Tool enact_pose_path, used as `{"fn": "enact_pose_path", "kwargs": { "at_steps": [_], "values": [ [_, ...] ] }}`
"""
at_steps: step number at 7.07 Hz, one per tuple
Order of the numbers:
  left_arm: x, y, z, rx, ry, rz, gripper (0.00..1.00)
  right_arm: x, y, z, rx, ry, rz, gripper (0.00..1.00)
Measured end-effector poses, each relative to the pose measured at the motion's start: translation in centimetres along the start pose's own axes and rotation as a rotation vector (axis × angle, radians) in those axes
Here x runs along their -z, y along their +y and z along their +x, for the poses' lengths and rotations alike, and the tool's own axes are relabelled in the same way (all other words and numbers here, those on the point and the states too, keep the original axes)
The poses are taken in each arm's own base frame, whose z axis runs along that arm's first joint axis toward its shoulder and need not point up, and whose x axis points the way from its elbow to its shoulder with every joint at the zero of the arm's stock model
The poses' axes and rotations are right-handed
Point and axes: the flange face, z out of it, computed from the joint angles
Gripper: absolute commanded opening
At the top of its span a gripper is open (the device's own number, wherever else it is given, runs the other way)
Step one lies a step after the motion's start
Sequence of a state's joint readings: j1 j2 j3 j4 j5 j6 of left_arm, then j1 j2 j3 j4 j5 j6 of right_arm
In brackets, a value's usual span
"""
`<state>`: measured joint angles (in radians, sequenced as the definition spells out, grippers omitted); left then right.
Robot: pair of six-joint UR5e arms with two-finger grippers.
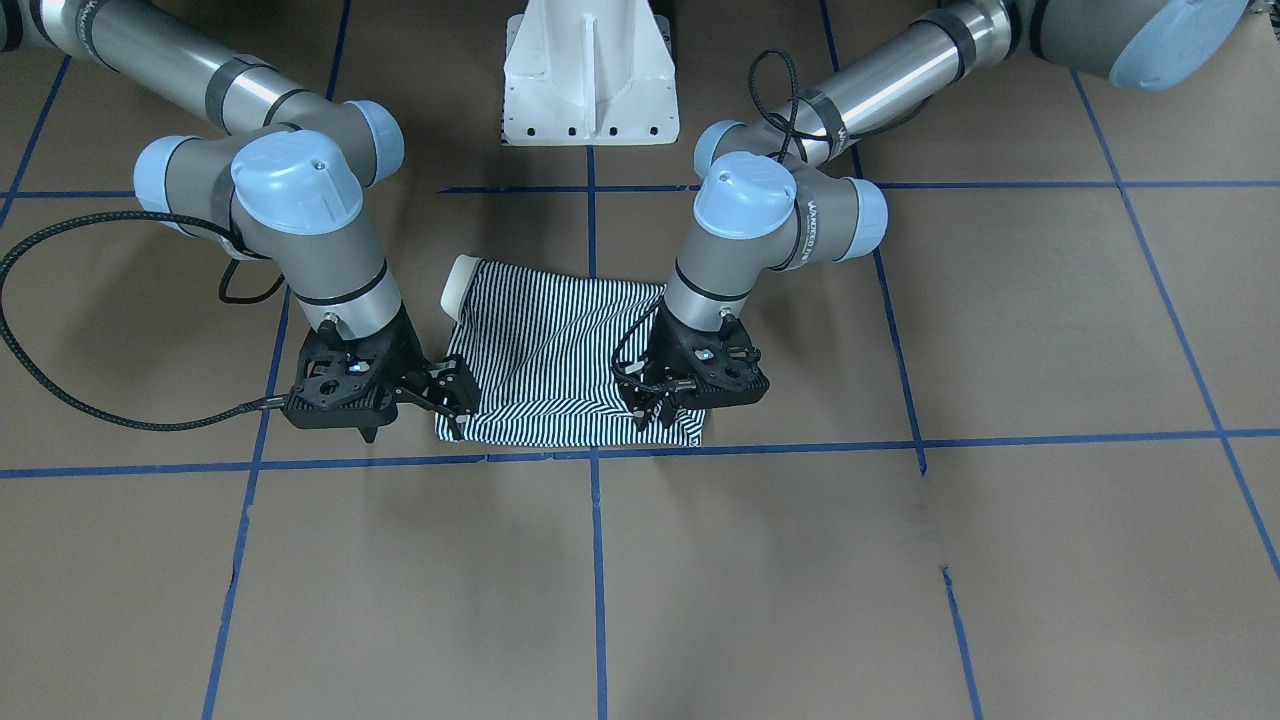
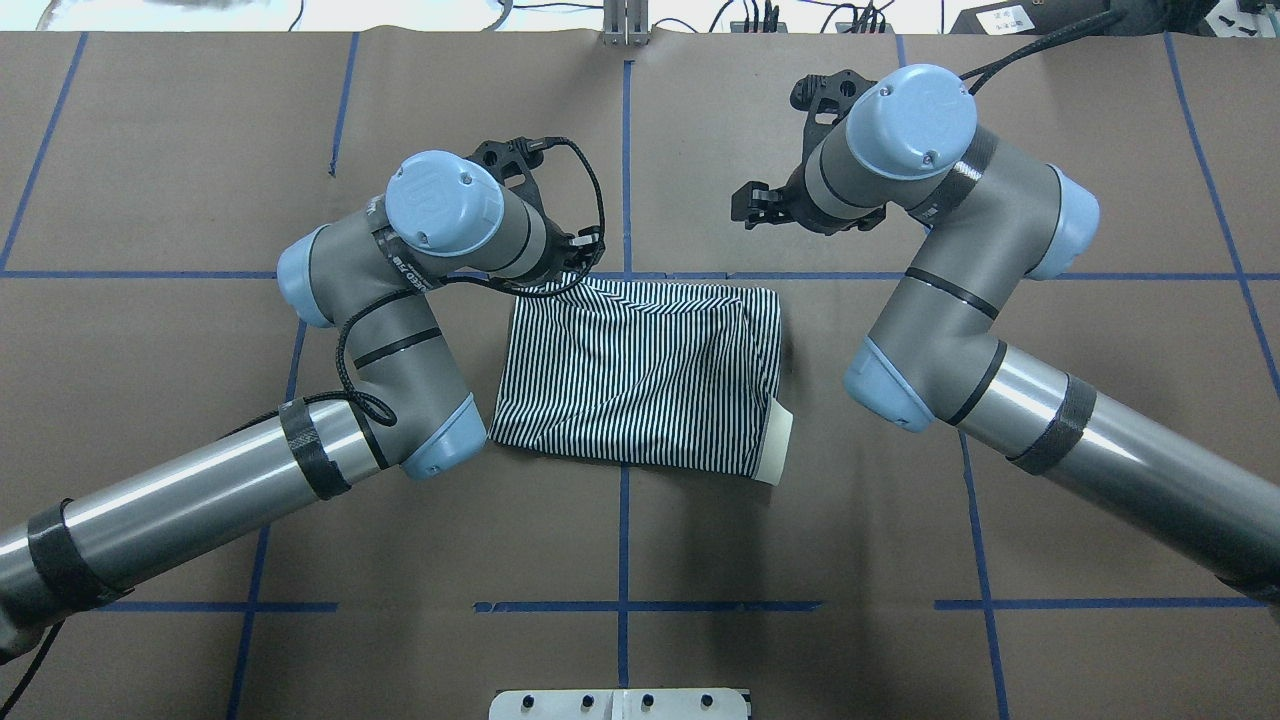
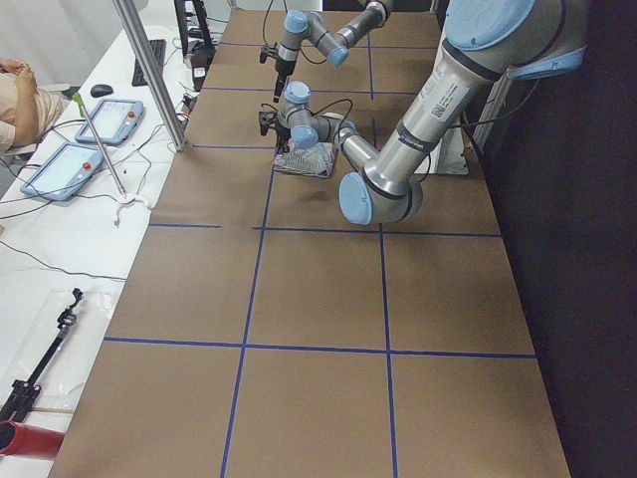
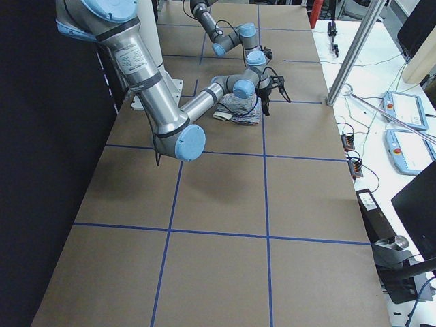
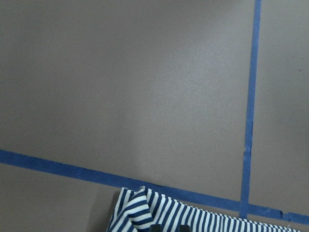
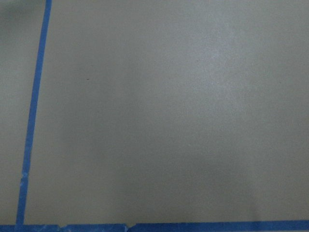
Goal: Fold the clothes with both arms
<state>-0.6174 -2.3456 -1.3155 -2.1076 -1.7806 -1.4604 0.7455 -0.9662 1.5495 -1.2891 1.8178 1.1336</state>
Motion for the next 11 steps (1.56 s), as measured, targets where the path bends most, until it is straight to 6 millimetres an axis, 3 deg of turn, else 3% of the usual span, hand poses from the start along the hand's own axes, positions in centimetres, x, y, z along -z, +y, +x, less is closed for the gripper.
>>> {"fn": "enact_pose_path", "kwargs": {
  "at_steps": [3,4,5,7,8,11],
  "values": [
    [-0.5,1.4,0.0,-0.010,0.007,-0.016,0.40,-0.2,0.1,0.4,-0.001,0.005,-0.001,1.00],
    [-0.6,1.9,0.0,-0.014,0.009,-0.021,0.28,-0.3,0.2,0.5,-0.001,0.005,-0.001,1.00],
    [-0.8,2.5,0.1,-0.017,0.011,-0.027,0.00,-0.3,0.2,0.5,-0.001,0.005,-0.001,1.00],
    [-0.9,3.0,0.2,-0.022,0.014,-0.027,0.00,-0.3,0.3,0.4,-0.001,0.006,0.001,1.00],
    [-0.8,2.6,0.1,-0.036,0.013,-0.016,0.00,-0.3,0.3,0.3,0.000,0.005,0.001,1.00],
    [0.2,-3.2,-1.9,-0.110,-0.014,0.061,0.00,-0.5,0.7,0.1,0.005,0.007,0.003,1.00]
  ]
}}
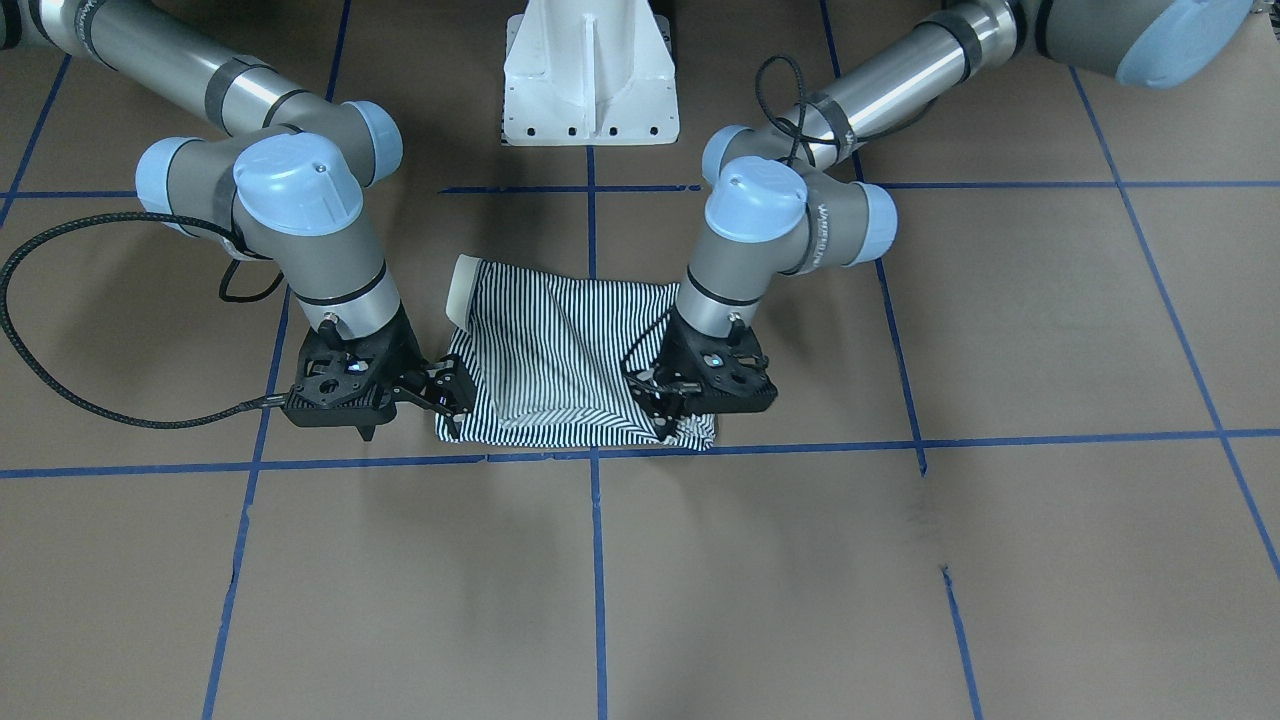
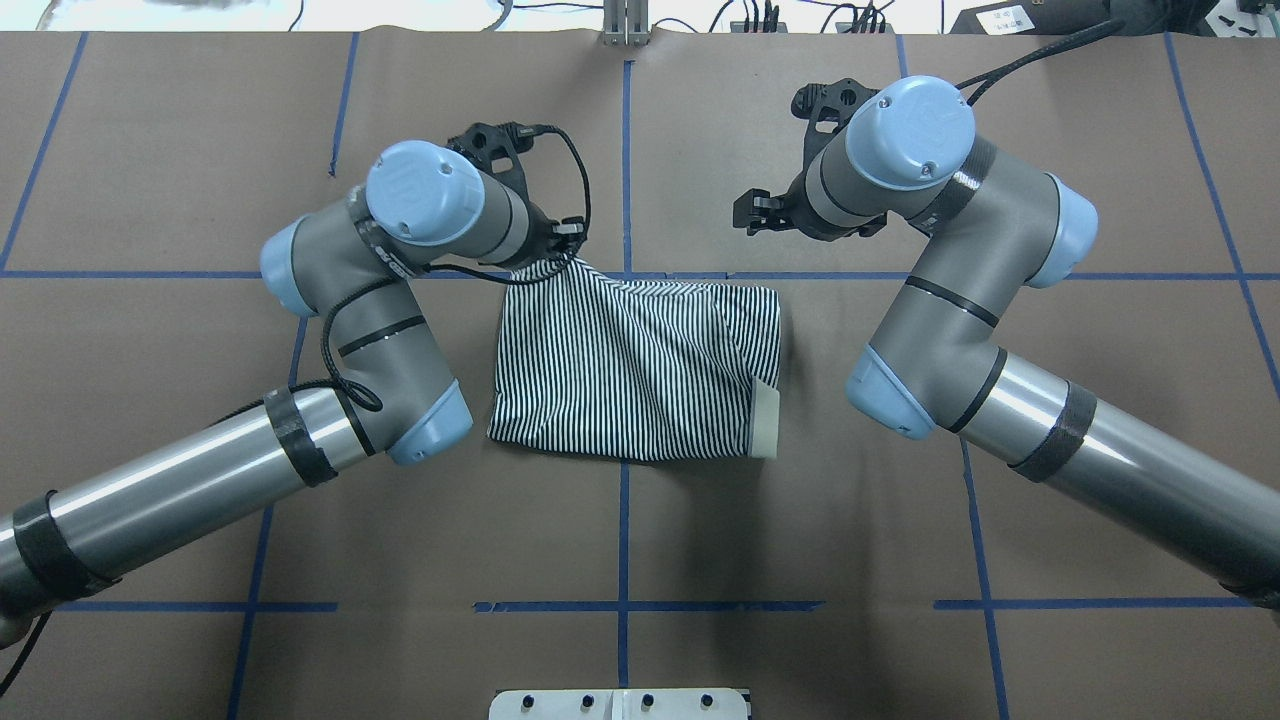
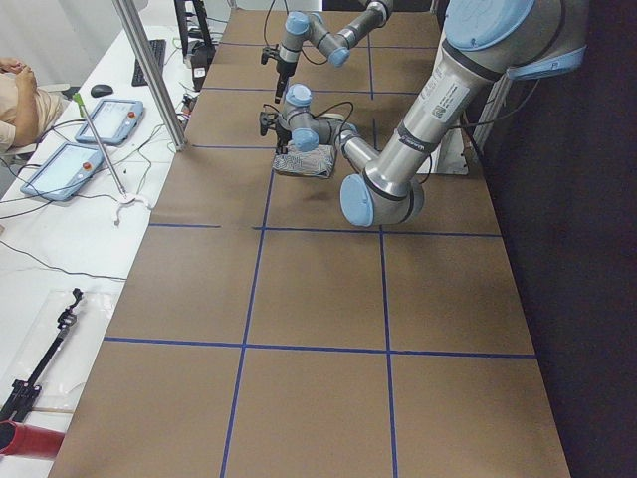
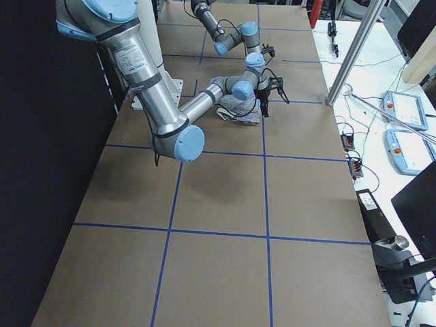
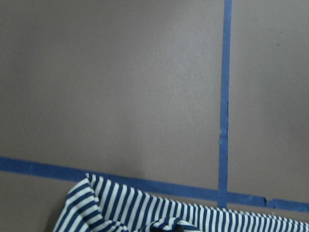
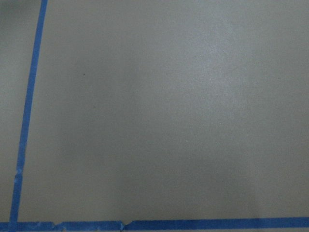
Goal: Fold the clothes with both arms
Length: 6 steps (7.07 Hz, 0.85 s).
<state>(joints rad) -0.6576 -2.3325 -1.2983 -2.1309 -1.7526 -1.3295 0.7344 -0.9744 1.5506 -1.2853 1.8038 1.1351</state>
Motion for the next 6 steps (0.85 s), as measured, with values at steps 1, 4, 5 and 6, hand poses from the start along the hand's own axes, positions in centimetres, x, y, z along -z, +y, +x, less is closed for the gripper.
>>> {"fn": "enact_pose_path", "kwargs": {
  "at_steps": [1,4,5,6],
  "values": [
    [-0.6,-1.0,-1.1,-0.013,-0.017,0.008,0.88,-0.1,0.1,0.0,0.002,0.001,0.000,1.00],
    [-1.0,-1.2,-1.2,-0.035,-0.004,0.010,1.00,-0.2,0.3,0.0,0.003,0.000,0.001,1.00],
    [-0.2,-1.1,-0.7,-0.047,0.014,0.005,1.00,-0.2,0.2,0.0,0.003,0.000,0.001,1.00],
    [1.0,-1.3,-0.5,-0.073,0.032,-0.006,1.00,0.0,0.2,-0.1,0.004,-0.004,0.001,1.00]
  ]
}}
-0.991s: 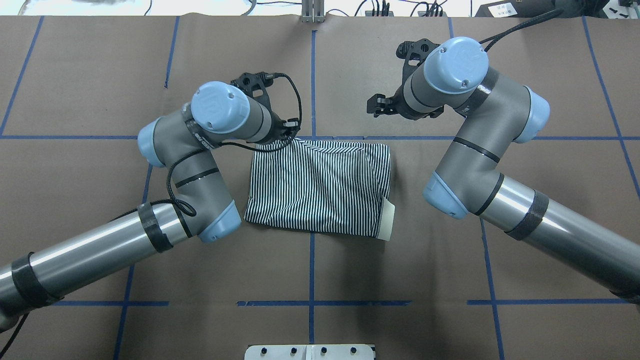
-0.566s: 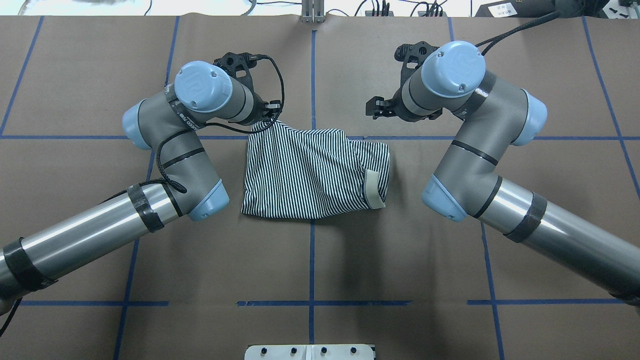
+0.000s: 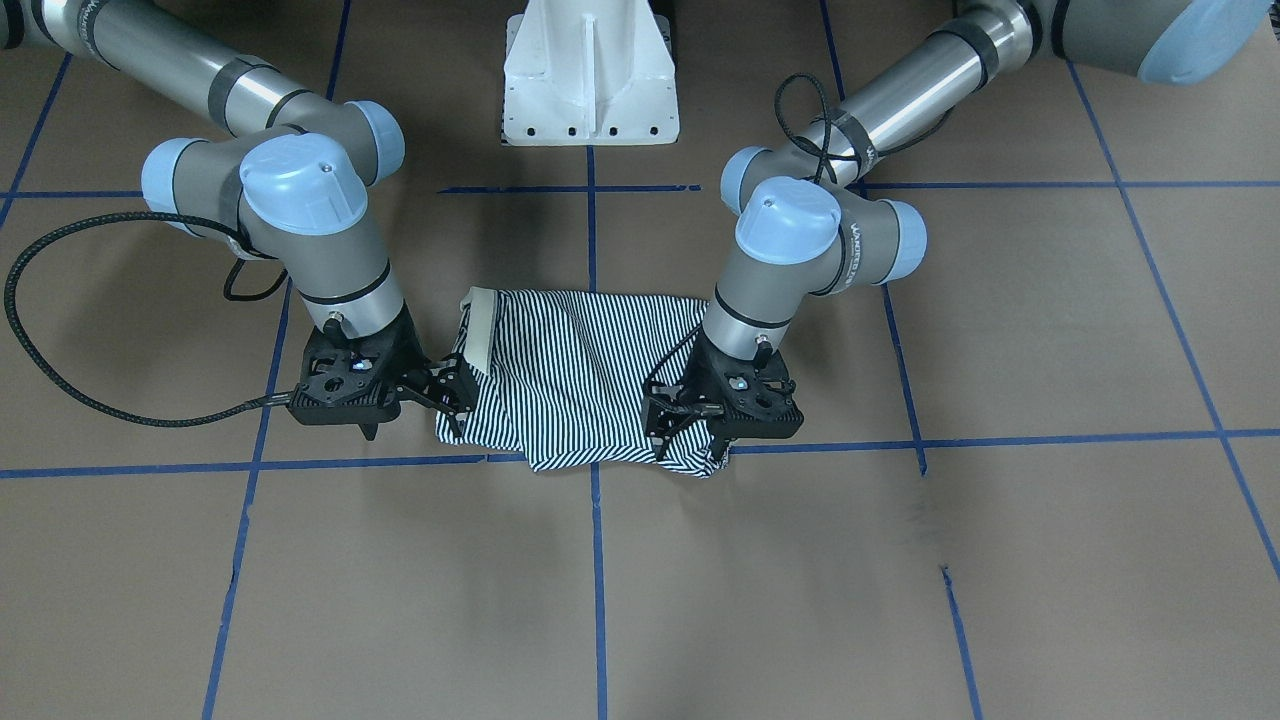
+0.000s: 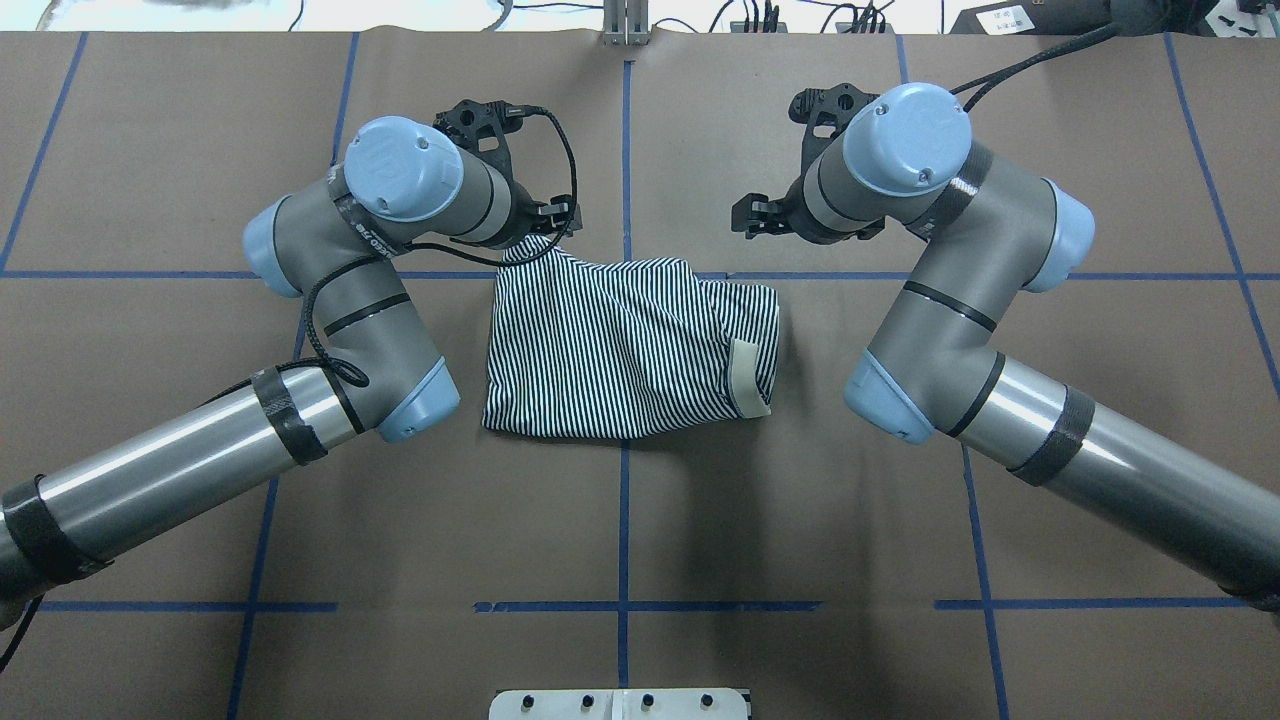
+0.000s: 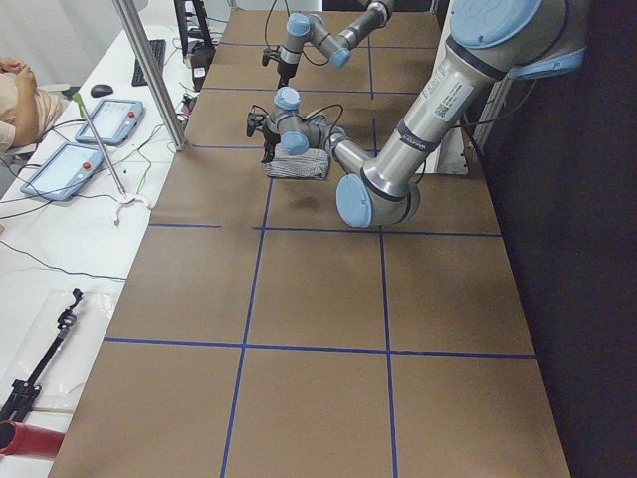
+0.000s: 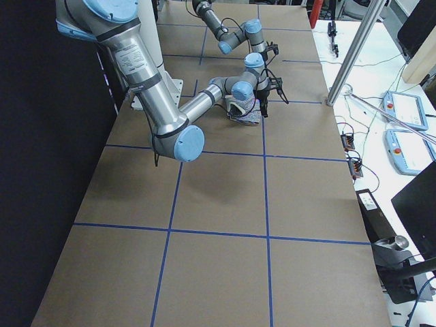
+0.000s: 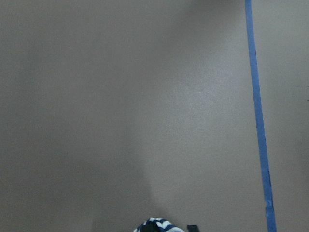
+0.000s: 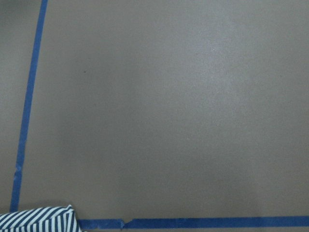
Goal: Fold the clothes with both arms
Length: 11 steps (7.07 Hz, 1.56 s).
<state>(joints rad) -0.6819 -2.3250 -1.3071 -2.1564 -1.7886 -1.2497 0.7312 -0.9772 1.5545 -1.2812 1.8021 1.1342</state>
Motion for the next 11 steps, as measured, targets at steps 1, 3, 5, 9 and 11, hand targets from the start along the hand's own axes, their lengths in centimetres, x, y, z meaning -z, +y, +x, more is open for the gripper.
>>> {"fn": "enact_pose_path", "kwargs": {
  "at_steps": [1,3,5,9,11],
  "values": [
    [1.6,-0.3,-0.9,-0.035,0.008,-0.013,1.00,0.6,-0.1,0.2,0.000,-0.005,-0.001,1.00],
    [7.5,-0.3,-5.7,-0.166,-0.022,-0.018,1.00,3.6,-1.2,3.8,0.033,0.014,-0.032,1.00],
    [15.2,-0.2,-14.1,-0.319,-0.070,-0.028,1.00,9.6,-2.6,12.0,0.138,0.065,-0.091,1.00],
    [31.2,-6.8,-38.1,-0.651,-0.291,-0.050,1.00,19.4,-6.3,36.0,0.307,0.090,-0.193,1.00],
    [35.7,-8.5,-43.2,-0.691,-0.365,-0.092,1.00,22.0,-6.8,40.7,0.310,0.097,-0.235,1.00]
  ]
}}
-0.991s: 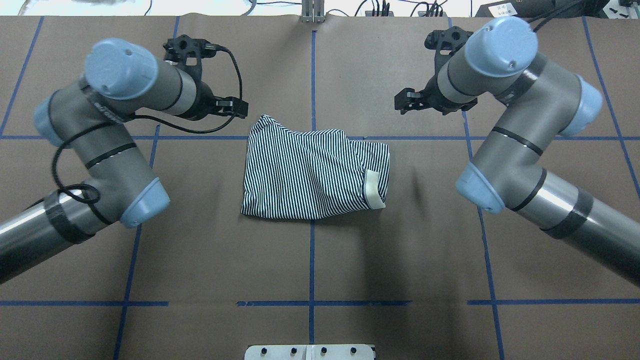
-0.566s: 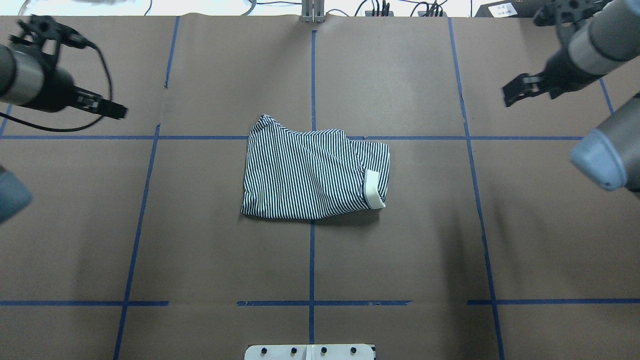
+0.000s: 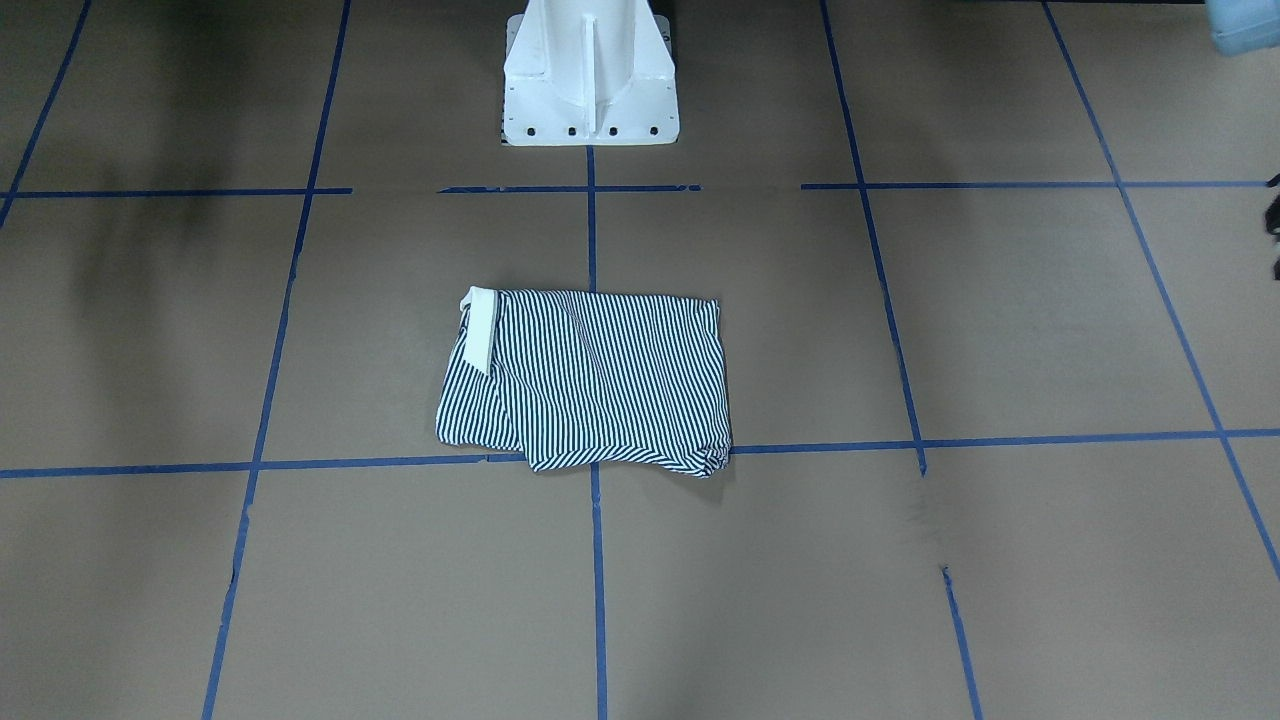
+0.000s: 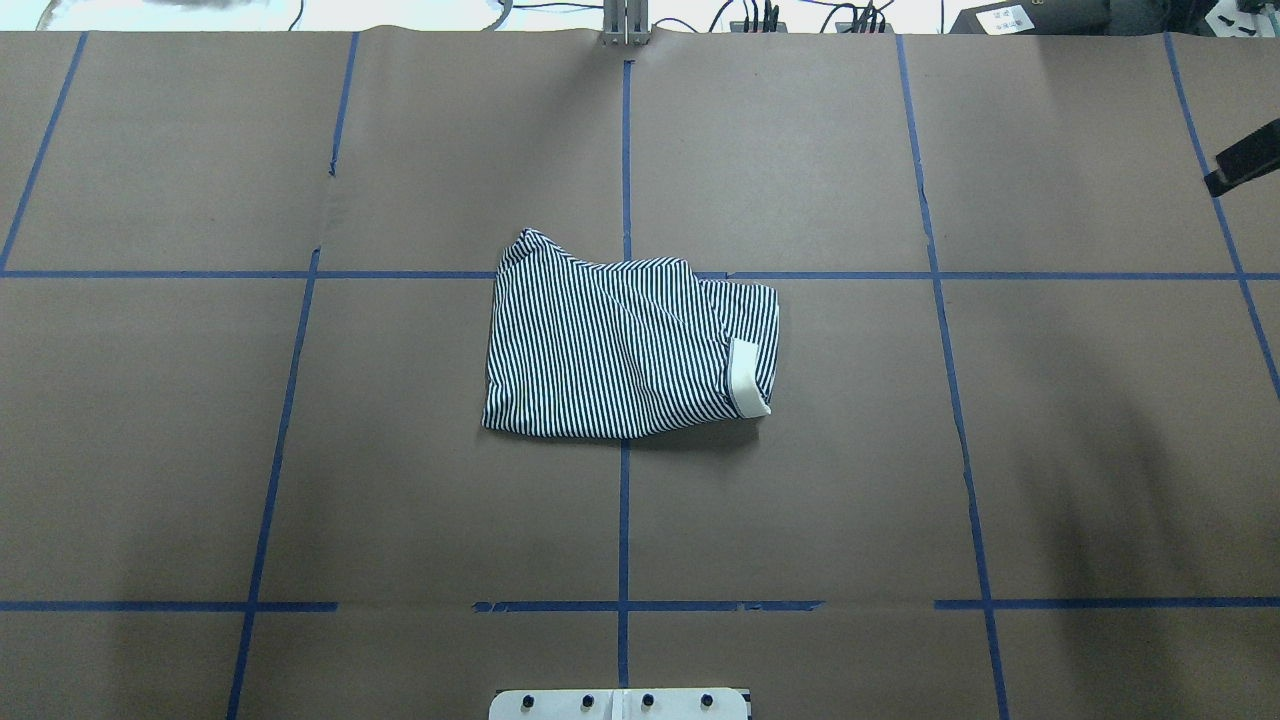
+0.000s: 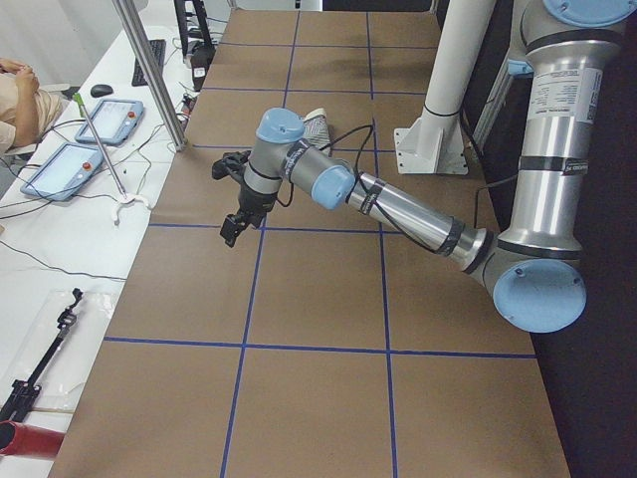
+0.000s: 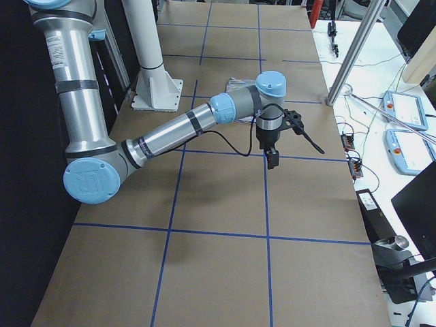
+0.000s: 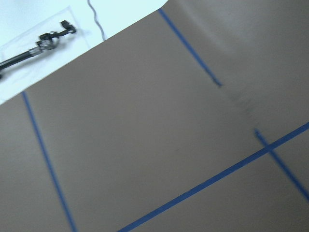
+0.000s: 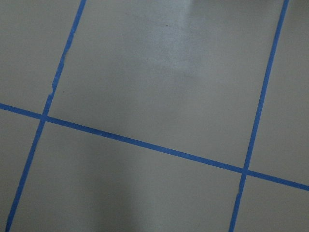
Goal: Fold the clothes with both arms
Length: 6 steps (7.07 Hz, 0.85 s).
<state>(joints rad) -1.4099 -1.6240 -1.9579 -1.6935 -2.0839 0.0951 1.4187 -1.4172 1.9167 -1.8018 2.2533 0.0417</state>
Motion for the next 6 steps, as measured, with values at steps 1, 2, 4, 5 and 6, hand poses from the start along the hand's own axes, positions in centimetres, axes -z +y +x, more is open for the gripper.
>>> {"fn": "enact_pose_path", "kwargs": {
  "at_steps": [1,2,4,5,6],
  "values": [
    [-0.2,1.1,-1.2,0.015,0.008,-0.023,1.00,-0.7,1.6,1.6,-0.028,-0.002,-0.032,1.00],
    [-1.6,3.2,-2.6,0.057,0.023,-0.065,1.00,-2.5,4.6,3.7,-0.077,-0.002,-0.081,1.00],
    [-3.3,9.8,-9.4,0.229,0.032,-0.129,1.00,-5.0,9.7,8.1,-0.192,-0.018,-0.148,1.00],
    [-3.5,13.2,-11.8,0.314,0.085,-0.134,1.00,-5.2,12.3,10.8,-0.263,-0.078,-0.144,1.00],
    [-4.1,16.0,-12.6,0.363,0.147,-0.141,1.00,-5.0,15.0,13.0,-0.300,-0.123,-0.120,1.00]
  ]
}}
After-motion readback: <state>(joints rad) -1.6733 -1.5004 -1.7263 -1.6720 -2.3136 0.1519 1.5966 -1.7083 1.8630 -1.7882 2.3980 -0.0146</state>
